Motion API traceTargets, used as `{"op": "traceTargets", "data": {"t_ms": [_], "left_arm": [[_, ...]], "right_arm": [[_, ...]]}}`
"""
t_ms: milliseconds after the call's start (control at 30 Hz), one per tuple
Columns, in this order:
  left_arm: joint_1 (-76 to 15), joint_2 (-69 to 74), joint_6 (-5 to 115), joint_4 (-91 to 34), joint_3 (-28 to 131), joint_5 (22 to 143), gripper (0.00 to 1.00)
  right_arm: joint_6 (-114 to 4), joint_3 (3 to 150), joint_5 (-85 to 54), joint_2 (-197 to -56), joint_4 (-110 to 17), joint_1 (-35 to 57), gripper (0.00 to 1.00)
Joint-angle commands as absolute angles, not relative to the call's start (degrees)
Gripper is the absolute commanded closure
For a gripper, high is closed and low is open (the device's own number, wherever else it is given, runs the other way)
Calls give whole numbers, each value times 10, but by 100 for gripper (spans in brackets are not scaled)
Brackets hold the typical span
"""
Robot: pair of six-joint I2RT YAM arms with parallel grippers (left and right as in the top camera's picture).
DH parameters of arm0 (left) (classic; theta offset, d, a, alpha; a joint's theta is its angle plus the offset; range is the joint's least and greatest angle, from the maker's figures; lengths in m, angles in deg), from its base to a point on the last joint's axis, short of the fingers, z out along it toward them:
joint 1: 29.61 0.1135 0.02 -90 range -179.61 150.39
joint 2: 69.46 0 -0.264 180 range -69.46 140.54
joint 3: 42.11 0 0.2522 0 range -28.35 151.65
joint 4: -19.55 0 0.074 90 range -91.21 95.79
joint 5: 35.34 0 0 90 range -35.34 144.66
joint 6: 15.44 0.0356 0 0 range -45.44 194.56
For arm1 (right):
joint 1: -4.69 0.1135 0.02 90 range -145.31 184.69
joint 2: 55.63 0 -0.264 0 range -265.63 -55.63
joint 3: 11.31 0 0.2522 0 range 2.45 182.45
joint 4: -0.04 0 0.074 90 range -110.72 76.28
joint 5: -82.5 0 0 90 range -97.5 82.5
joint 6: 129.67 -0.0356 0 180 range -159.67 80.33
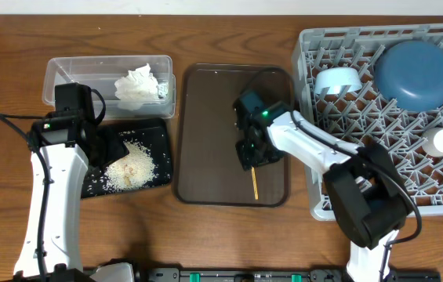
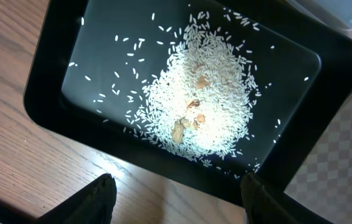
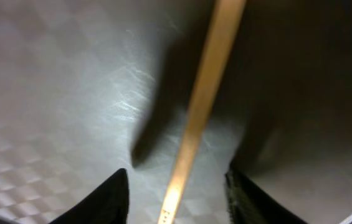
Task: Sort waste into correct bins and load items into the dishwasher rack
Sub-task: 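Grasp the second wooden chopstick with the right gripper, then carry the second chopstick into the rack's left edge and release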
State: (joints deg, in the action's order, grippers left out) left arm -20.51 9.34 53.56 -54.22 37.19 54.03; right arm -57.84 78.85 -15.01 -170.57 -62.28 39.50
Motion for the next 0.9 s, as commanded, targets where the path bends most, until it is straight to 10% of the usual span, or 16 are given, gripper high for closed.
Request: {"op": "traceTargets", "data": {"t_ms": [0,333,867], "left_arm": [[-203,91,532,-544,375,532,32],[-203,91,532,-544,375,532,32],[-203,91,532,-544,375,532,32]], "right_arm": [[-620,793,-93,-1717,-631,410,60],[-620,793,-83,-1716,-643,413,98],[-559,807,-67,-1479,-660,306,98]]}}
